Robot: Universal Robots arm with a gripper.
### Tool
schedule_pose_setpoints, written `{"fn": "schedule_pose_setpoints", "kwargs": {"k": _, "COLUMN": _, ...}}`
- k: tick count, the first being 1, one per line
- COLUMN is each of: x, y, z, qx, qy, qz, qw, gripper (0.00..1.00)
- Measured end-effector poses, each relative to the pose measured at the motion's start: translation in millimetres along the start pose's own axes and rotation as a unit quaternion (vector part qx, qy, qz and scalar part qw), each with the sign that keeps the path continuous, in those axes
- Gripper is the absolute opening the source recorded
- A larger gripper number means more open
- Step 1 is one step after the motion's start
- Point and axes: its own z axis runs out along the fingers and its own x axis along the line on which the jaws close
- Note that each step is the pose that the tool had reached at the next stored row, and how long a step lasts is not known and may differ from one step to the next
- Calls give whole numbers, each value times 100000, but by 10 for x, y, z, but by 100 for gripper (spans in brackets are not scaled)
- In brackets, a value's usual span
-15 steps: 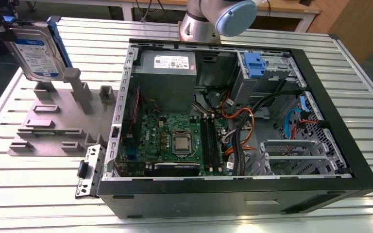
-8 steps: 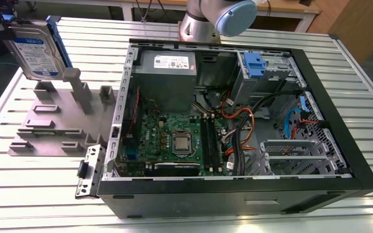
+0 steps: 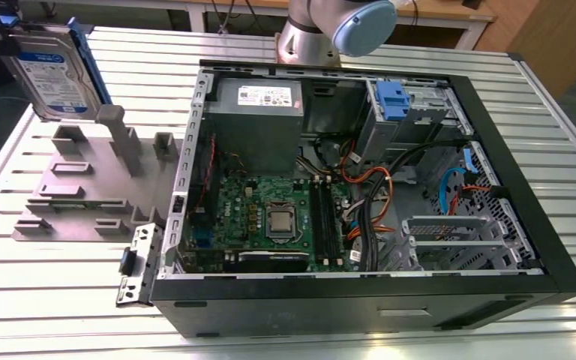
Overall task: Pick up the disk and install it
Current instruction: 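Pick up the disk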
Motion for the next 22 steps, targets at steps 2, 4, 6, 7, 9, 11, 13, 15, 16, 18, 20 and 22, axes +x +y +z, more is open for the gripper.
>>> {"fn": "schedule_pose_setpoints", "kwargs": {"k": 2, "x": 0, "y": 0, "z": -23, "qx": 0, "qy": 0, "qz": 2, "qw": 100000, "gripper": 36}}
{"fn": "schedule_pose_setpoints", "kwargs": {"k": 4, "x": 1, "y": 0, "z": -43, "qx": -1, "qy": 2, "qz": 2, "qw": 100000, "gripper": 36}}
{"fn": "schedule_pose_setpoints", "kwargs": {"k": 6, "x": 2, "y": 0, "z": -65, "qx": 6, "qy": -2, "qz": -1, "qw": 100000, "gripper": 36}}
{"fn": "schedule_pose_setpoints", "kwargs": {"k": 7, "x": 2, "y": 0, "z": -78, "qx": 0, "qy": 2, "qz": -2, "qw": 100000, "gripper": 36}}
{"fn": "schedule_pose_setpoints", "kwargs": {"k": 9, "x": 3, "y": 0, "z": -97, "qx": 4, "qy": 0, "qz": -2, "qw": 100000, "gripper": 36}}
{"fn": "schedule_pose_setpoints", "kwargs": {"k": 11, "x": 3, "y": 0, "z": -112, "qx": -4, "qy": 1, "qz": -2, "qw": 100000, "gripper": 36}}
{"fn": "schedule_pose_setpoints", "kwargs": {"k": 13, "x": 3, "y": 1, "z": -117, "qx": 11, "qy": -4, "qz": -1, "qw": 100000, "gripper": 36}}
{"fn": "schedule_pose_setpoints", "kwargs": {"k": 15, "x": 3, "y": 0, "z": -119, "qx": 13, "qy": -5, "qz": -2, "qw": 100000, "gripper": 36}}
{"fn": "schedule_pose_setpoints", "kwargs": {"k": 16, "x": 3, "y": 0, "z": -121, "qx": 1, "qy": 2, "qz": -3, "qw": 100000, "gripper": 36}}
{"fn": "schedule_pose_setpoints", "kwargs": {"k": 18, "x": 3, "y": 0, "z": -122, "qx": 7, "qy": -2, "qz": 0, "qw": 100000, "gripper": 36}}
{"fn": "schedule_pose_setpoints", "kwargs": {"k": 20, "x": 3, "y": 1, "z": -124, "qx": 0, "qy": 1, "qz": 0, "qw": 100000, "gripper": 36}}
{"fn": "schedule_pose_setpoints", "kwargs": {"k": 22, "x": 3, "y": 1, "z": -125, "qx": -1, "qy": 0, "qz": -1, "qw": 100000, "gripper": 36}}
